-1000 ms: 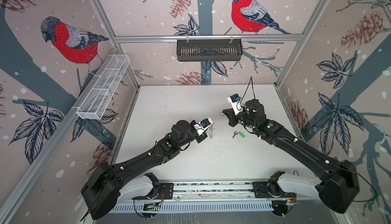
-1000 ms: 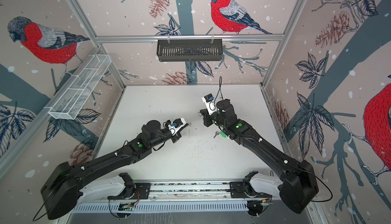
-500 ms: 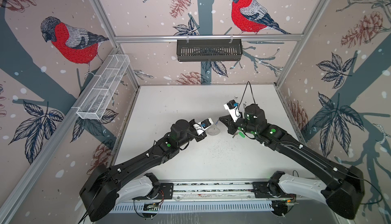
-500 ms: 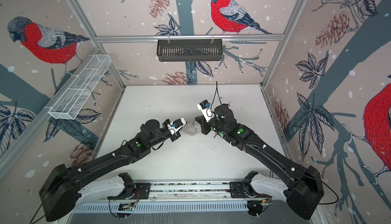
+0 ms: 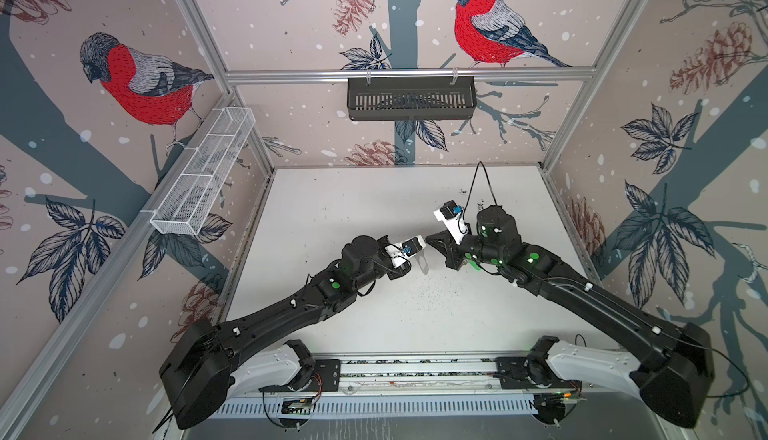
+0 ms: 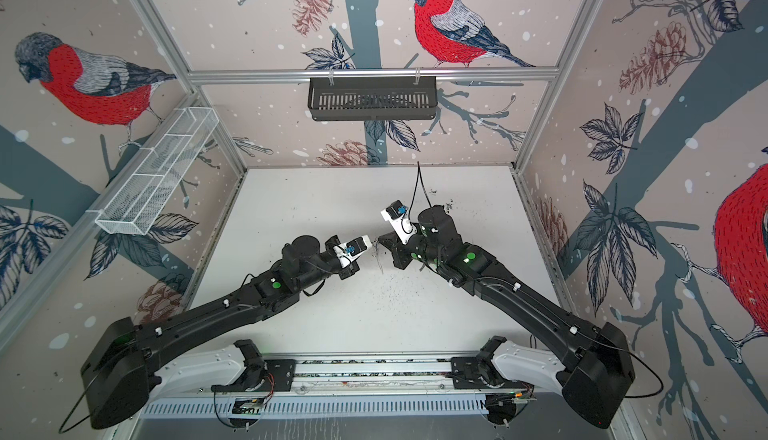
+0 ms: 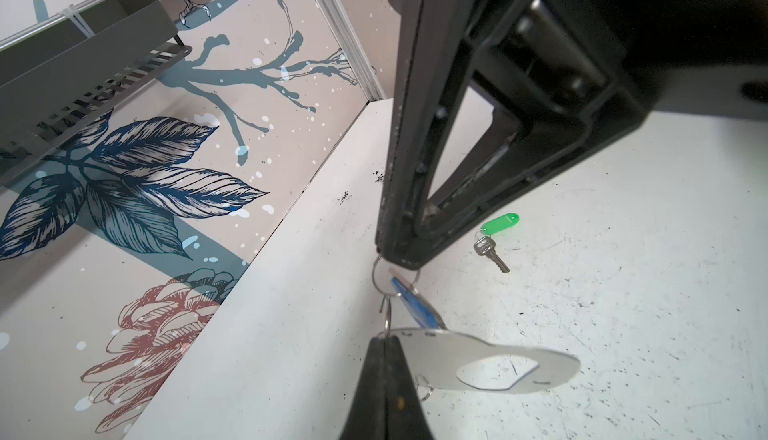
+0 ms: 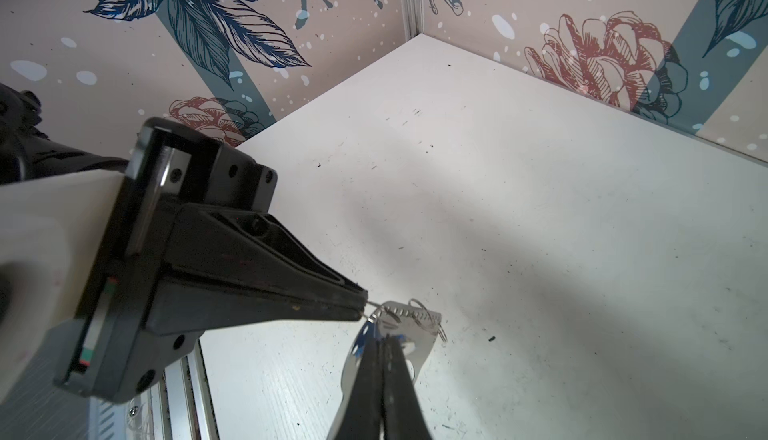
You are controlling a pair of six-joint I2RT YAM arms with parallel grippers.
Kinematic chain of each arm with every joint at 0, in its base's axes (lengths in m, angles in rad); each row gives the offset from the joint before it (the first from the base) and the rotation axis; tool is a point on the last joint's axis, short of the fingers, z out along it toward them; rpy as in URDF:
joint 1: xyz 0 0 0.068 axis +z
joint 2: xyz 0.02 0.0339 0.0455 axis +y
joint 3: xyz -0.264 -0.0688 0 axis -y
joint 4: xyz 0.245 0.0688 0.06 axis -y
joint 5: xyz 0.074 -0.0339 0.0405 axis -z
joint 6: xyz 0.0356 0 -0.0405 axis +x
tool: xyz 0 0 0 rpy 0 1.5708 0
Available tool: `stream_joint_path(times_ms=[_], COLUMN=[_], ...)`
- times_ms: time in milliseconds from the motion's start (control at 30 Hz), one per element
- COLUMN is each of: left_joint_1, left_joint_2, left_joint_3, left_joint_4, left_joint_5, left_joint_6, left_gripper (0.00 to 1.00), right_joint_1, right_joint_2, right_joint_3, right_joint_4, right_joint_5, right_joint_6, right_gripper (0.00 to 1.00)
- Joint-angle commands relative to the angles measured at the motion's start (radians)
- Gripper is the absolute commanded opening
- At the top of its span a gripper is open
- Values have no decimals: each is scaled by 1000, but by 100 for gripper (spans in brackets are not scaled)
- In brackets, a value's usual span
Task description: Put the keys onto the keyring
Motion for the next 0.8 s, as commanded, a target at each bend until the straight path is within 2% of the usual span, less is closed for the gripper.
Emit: stream_joint_path(times_ms=[0, 767], left_joint_1=[-6, -31], left_joint_2=[5, -8], left_joint_3=[12, 0], left_joint_4=[11, 6], left_joint_5=[-18, -53], left_joint_6=[11, 12], left_gripper=[0, 0], right_joint_1=[5, 14], right_joint_2=[-2, 11], right_joint_3=[6, 22], right_joint_4=[3, 7], right_joint_5=[-25, 19], right_joint_6=[-17, -2], right_gripper=[0, 0])
